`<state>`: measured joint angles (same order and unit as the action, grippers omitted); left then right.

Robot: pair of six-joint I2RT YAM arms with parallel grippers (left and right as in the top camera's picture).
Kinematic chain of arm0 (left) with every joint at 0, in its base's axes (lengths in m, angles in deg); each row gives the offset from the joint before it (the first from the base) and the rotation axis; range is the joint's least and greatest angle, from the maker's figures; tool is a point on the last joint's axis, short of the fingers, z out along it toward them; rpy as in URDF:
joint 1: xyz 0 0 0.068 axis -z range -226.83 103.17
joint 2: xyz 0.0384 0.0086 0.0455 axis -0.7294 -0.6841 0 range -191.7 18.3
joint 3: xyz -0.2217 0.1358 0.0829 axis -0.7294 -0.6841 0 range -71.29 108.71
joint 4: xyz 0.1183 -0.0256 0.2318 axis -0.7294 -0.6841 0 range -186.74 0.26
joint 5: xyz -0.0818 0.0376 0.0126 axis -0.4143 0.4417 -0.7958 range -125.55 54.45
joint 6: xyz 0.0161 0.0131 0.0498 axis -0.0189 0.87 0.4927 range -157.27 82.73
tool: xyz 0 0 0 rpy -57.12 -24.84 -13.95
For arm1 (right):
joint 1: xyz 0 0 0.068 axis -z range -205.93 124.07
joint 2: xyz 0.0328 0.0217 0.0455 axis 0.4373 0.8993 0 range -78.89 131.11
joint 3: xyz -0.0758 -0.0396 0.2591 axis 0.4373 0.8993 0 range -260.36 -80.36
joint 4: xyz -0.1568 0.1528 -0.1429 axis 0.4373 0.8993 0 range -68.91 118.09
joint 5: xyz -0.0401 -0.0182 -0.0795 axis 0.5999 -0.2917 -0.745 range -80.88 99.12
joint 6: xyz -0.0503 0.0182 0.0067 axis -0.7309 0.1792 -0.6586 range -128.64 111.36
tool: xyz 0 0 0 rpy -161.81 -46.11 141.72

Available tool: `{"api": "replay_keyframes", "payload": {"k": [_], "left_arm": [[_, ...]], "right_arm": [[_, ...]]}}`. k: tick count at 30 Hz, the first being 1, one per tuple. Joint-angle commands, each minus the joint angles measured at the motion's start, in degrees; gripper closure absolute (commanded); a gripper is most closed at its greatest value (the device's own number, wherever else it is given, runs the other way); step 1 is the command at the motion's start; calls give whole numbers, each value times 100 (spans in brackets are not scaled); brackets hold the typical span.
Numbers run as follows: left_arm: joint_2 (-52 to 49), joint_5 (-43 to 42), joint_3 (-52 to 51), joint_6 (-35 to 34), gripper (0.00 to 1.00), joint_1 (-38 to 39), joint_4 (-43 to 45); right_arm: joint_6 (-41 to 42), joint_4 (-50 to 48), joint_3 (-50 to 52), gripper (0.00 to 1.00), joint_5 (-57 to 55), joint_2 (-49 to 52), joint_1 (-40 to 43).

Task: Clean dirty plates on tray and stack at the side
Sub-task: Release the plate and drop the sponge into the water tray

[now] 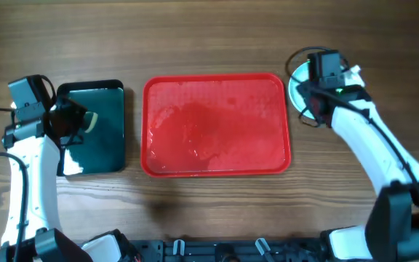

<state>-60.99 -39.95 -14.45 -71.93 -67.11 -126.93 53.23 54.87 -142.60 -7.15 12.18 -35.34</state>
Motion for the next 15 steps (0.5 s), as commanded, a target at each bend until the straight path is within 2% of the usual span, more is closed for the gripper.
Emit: {"api": "replay_keyframes", "payload": {"k": [1,3,7,8,9,10,11,15], "left_arm": [[-162,280,-258,-57,96,-15,302],[-367,295,-258,-61,96,-15,350],[-1121,295,-262,-55,93,-15,610],[-1281,291,-262,-55,87,-15,621],[-1408,291,-262,-55,64,-15,621],[-1464,289,-262,-55,47,-15,619],[-1480,243,-262,-55,23,-15,643],[-1270,79,-251,-50,16,-15,638]], "right_arm": [[-496,337,0,26,98,-632,-693],[-483,651,0,22,98,-826,-1187],[-444,785,0,21,96,-946,-2100],[-442,785,-2,20,96,-968,-2288],[-444,787,0,18,96,-988,-2435],[-448,787,-2,11,90,-1003,-2583],[-466,787,-2,8,48,-1043,-2719],[-474,1056,-2,5,-387,-1443,-2909]]}}
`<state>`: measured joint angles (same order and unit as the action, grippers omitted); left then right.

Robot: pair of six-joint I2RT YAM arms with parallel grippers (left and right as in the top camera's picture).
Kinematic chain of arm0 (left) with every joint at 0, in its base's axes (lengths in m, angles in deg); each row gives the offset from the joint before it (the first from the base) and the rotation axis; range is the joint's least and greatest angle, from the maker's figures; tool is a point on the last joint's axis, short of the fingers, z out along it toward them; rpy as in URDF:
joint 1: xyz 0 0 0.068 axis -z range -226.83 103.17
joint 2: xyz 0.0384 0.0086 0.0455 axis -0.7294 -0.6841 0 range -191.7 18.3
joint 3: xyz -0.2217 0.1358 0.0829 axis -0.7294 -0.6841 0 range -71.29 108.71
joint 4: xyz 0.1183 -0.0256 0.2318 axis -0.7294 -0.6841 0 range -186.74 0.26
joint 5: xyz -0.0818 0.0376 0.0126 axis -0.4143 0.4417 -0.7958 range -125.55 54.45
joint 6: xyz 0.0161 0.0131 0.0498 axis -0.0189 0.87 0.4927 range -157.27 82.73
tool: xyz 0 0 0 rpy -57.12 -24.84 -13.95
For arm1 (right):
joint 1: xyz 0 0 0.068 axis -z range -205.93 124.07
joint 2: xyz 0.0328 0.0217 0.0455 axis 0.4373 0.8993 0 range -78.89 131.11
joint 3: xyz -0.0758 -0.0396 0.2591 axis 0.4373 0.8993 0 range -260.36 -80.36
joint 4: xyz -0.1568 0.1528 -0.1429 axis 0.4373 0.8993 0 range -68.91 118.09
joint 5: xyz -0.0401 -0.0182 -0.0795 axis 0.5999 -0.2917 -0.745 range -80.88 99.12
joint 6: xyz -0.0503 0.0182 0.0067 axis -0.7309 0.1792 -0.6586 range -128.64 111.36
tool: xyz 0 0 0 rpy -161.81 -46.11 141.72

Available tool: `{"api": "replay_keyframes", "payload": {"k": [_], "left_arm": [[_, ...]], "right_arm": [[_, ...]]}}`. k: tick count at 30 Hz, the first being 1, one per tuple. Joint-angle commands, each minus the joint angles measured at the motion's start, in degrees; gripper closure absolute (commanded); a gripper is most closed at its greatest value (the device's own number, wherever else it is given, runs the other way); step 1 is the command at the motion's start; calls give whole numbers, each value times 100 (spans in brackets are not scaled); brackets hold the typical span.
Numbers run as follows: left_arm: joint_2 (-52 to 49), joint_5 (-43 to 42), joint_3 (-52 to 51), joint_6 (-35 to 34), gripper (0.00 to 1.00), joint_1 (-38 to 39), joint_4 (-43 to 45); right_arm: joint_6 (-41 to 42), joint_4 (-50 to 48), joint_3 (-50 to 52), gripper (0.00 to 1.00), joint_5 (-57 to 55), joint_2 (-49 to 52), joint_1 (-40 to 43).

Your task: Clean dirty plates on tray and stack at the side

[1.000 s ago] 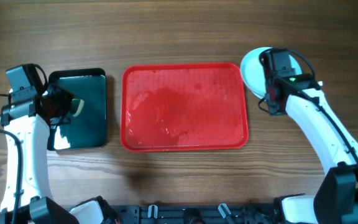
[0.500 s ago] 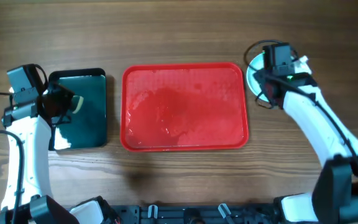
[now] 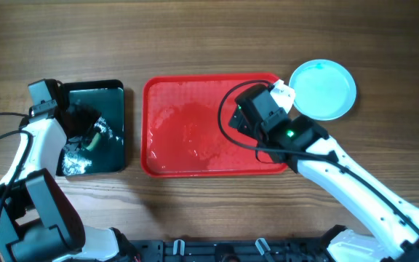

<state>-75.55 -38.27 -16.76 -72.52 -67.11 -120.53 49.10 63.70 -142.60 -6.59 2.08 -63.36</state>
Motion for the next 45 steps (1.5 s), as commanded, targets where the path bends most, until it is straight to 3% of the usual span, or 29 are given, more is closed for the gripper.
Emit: {"api": "replay_keyframes", "payload": {"k": [1,5,7,8,9,16,24,35,37,39,42,45], "left_arm": [[302,-87,-20,9,16,-15,-4],[1429,-350,-20,11,16,-9,-291],[2046,-391,-20,9,11,-9,-579],[2243,-391,-20,7,0,-9,-697],[2424,-391,-20,7,0,-9,-822],[2603,-387,-20,7,0,-11,-1152],[2603,-387,-20,7,0,-11,-1152],[2603,-387,-20,7,0,-11,-1152],[2603,-389,-20,7,0,-11,-1152],[2603,-387,-20,7,0,-11,-1152],[2603,-387,-20,7,0,-9,-1152],[2603,-387,-20,7,0,-11,-1152]], "right_arm": [[-59,308,-2,5,-584,-645,-129],[-66,1019,0,4,-896,-1834,-131],[4,1458,0,5,-933,-2479,-131],[125,1655,0,4,-957,-2710,-131],[254,1849,0,5,-977,-2944,-131],[459,2927,0,4,-973,-4179,-131],[562,3029,0,0,590,-4293,-129],[212,3303,0,0,669,-4293,-129],[-166,3093,46,0,490,-4321,-105],[-1296,2323,319,0,651,-4513,262],[-3018,710,1095,0,1749,-4994,1058],[-3595,-914,2441,0,3082,-5801,2131]]}}
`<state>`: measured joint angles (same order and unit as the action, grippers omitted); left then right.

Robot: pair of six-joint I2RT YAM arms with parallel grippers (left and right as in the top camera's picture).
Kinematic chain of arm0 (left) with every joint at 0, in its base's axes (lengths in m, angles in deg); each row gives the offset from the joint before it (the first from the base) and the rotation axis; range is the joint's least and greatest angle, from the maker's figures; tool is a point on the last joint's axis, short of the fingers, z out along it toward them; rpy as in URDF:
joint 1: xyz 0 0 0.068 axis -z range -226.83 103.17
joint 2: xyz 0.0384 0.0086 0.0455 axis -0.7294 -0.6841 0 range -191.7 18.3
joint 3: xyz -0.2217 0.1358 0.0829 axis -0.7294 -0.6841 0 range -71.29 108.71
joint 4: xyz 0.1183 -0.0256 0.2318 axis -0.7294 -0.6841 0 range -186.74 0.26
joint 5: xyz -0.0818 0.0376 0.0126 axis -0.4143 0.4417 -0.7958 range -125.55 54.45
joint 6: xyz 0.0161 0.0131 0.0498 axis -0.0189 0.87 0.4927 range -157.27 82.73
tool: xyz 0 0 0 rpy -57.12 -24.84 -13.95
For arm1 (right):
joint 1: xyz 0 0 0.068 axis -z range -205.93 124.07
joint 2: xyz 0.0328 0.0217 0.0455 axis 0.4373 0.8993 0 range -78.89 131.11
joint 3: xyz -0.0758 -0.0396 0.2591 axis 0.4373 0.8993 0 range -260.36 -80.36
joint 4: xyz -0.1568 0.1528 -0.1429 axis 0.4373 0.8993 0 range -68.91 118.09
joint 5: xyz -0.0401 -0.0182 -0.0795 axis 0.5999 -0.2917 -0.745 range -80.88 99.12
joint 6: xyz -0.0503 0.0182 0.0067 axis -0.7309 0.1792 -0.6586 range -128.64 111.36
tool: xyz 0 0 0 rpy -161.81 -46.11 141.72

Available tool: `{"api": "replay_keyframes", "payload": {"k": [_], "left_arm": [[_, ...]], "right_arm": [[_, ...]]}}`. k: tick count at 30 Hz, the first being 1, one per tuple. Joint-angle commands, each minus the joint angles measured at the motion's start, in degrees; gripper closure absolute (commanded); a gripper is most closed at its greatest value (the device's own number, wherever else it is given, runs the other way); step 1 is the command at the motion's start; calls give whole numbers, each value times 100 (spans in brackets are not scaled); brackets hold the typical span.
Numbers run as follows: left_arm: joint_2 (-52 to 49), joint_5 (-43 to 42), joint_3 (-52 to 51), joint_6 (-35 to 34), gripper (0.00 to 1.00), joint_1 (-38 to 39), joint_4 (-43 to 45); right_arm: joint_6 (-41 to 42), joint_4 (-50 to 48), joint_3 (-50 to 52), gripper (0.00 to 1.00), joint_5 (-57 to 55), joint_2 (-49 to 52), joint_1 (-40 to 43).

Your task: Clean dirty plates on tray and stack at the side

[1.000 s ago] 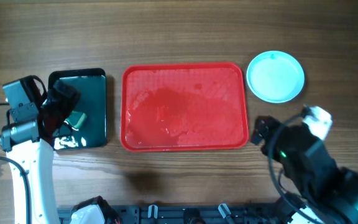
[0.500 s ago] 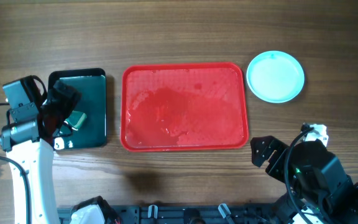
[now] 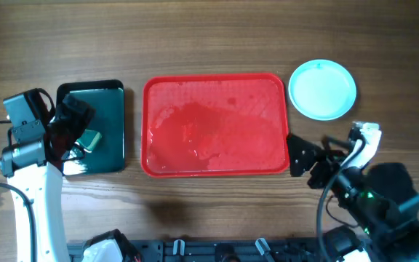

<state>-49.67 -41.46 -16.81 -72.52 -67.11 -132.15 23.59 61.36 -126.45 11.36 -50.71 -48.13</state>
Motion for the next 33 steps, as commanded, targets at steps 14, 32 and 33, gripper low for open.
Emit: {"api": "replay_keyframes", "payload": {"k": [14,32,33], "left_arm": [[15,-68,-15,7,0,-11,11],[15,-68,-15,7,0,-9,11],[15,-68,-15,7,0,-11,11]], "right_arm": [[-968,-4162,4583,0,1353,-2802,1700],[-3359,-4044,4579,0,-4,-2802,1694],[-3359,-4044,4579,0,-7,-2800,1694]]}}
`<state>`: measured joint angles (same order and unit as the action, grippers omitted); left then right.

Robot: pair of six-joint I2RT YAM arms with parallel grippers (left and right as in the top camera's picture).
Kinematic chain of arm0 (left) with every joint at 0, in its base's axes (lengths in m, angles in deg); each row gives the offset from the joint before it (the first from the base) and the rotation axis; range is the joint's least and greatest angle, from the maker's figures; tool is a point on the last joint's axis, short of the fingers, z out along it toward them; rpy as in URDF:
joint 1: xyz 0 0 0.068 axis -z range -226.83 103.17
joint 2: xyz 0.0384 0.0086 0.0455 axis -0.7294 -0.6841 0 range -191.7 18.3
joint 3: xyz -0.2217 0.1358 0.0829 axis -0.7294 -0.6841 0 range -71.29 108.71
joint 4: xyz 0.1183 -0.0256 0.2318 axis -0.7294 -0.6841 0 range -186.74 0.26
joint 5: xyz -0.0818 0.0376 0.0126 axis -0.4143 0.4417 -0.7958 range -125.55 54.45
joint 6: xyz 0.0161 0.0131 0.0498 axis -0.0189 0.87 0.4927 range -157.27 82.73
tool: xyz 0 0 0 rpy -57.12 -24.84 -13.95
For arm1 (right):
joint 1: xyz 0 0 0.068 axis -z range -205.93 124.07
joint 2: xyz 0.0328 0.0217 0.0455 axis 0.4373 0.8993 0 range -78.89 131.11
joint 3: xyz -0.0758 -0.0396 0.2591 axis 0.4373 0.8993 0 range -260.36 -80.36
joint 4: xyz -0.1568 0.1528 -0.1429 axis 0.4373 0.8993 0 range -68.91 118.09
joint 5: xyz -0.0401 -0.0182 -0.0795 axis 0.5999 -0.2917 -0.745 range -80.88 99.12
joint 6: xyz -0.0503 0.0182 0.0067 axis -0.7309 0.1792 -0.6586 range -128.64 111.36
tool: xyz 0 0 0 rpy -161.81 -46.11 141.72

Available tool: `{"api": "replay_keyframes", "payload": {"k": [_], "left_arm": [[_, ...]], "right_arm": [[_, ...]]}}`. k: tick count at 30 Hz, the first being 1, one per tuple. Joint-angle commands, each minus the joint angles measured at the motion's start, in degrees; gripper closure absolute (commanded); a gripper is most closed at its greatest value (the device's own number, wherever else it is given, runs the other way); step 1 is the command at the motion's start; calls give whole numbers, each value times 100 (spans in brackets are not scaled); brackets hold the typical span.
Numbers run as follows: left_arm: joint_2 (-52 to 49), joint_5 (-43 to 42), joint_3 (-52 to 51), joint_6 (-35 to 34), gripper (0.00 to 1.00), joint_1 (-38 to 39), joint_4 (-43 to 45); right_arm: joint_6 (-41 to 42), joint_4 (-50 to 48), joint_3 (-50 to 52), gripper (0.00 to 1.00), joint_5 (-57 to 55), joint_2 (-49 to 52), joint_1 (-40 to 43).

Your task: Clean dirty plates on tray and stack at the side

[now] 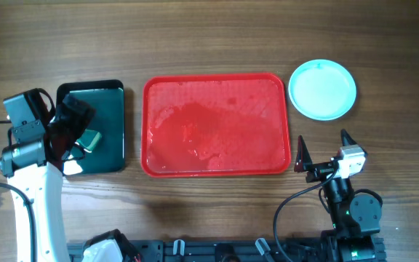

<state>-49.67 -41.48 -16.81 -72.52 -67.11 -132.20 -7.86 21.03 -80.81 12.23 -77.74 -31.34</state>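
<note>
The red tray lies in the middle of the table with no plate on it, only a wet smear. One light blue plate rests on the wood just right of the tray's far corner. My left gripper hangs open over the left part of a dark green basin, and a green-and-white sponge lies in the basin beside its fingers. Near the front edge, right of the tray, my right gripper stands open and empty, its fingers spread wide.
The dark basin sits left of the tray with a narrow strip of wood between them. A white foamy patch shows at the basin's near left corner. Arm bases and cables run along the front edge.
My right arm has drawn in closer to its base at the front right, and its fingers now show spread apart. The left arm, sponge, plate and tray have not moved.
First my right gripper was at the blue plate right of the tray, and my left held the sponge over the basin. Then the right arm was over the tray with the plate left behind, the left down in the basin. Later both arms stood withdrawn, sponge lying loose.
</note>
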Motion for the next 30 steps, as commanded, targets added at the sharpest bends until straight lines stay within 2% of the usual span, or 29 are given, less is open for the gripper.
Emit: {"api": "replay_keyframes", "payload": {"k": [1,22,25,27,30], "left_arm": [[15,-68,-15,7,0,-11,15],[35,61,-15,9,0,-13,-70],[442,63,-72,11,0,131,-444],[883,109,-348,120,0,398,-393],[2166,103,-1427,1119,0,1082,299]], "right_arm": [[-212,-9,15,0,-94,-94,15],[-214,-9,15,0,-92,-87,15],[-214,-11,15,0,-94,-87,15],[-216,-9,15,0,-94,-87,15],[-214,-11,15,0,-94,-74,15]]}}
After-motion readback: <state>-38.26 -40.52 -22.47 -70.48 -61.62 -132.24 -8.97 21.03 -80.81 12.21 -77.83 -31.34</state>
